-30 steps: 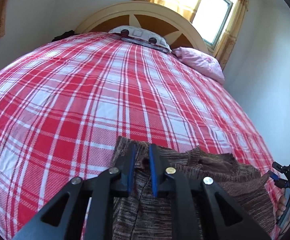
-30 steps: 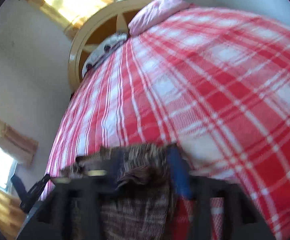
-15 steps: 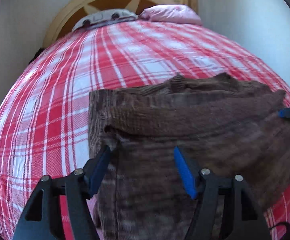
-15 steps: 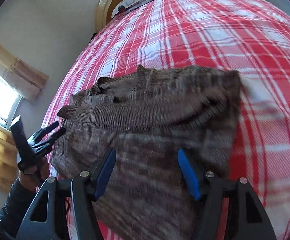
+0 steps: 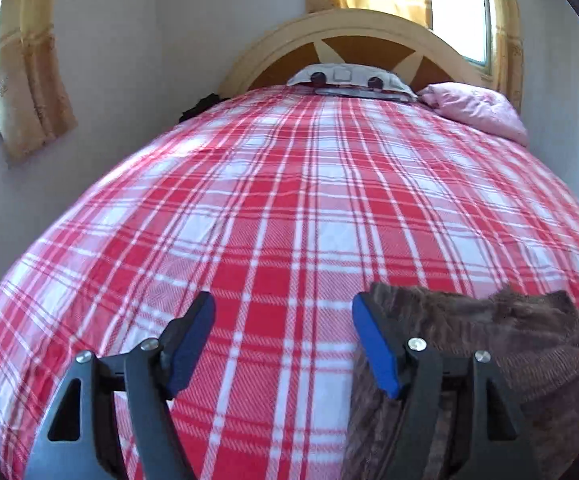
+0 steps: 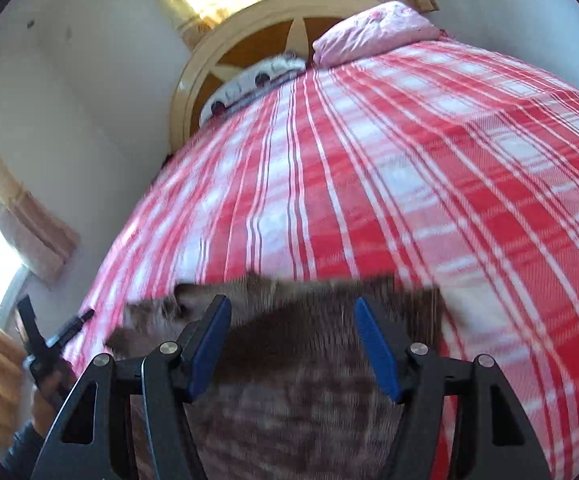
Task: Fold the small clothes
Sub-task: 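Open both grippers and release the folded hem onto the sweater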
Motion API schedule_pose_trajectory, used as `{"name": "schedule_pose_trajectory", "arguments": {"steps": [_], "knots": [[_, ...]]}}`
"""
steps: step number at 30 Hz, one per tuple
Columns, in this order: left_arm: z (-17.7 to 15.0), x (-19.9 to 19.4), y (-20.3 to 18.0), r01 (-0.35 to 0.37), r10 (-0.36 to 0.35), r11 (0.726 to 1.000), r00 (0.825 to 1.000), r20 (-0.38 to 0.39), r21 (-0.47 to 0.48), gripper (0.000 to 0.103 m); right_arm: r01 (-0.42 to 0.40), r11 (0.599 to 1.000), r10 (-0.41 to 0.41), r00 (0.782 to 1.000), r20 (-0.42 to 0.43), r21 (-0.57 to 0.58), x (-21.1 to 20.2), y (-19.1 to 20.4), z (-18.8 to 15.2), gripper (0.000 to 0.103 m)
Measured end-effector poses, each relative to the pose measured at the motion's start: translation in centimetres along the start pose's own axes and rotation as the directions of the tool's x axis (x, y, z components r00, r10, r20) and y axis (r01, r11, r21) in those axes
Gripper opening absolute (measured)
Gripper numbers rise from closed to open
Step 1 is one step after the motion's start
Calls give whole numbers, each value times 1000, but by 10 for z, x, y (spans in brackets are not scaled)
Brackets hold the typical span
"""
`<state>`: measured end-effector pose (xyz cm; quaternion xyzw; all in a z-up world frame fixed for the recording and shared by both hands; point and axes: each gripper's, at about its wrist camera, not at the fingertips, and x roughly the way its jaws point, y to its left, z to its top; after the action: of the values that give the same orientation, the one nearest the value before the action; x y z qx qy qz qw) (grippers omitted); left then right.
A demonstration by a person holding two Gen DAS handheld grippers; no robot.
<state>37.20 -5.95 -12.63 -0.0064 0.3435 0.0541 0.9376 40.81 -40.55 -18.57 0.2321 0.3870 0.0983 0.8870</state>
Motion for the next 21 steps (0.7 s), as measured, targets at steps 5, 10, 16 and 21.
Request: {"name": "schedule_pose_trajectory", "arguments": {"steps": [5, 10, 16, 21], "knots": [[-28, -3, -30, 84, -70, 985, 993, -99, 149, 82, -170, 982, 136, 941, -311, -86, 50, 60, -25, 66], [-35, 9, -61, 132, -100, 968, 983, -156, 211, 83, -147, 970, 66, 925, -375, -191, 114, 110, -28, 66], [-8, 26, -26, 13, -11, 1000, 994, -107, 22, 88, -113, 991, 106, 991, -82, -78, 110, 106, 20, 66], [-25, 18, 4, -3, 2, 1000, 991, -137, -11, 89, -41, 996, 32, 993, -116, -80, 89, 85, -2, 66]]}}
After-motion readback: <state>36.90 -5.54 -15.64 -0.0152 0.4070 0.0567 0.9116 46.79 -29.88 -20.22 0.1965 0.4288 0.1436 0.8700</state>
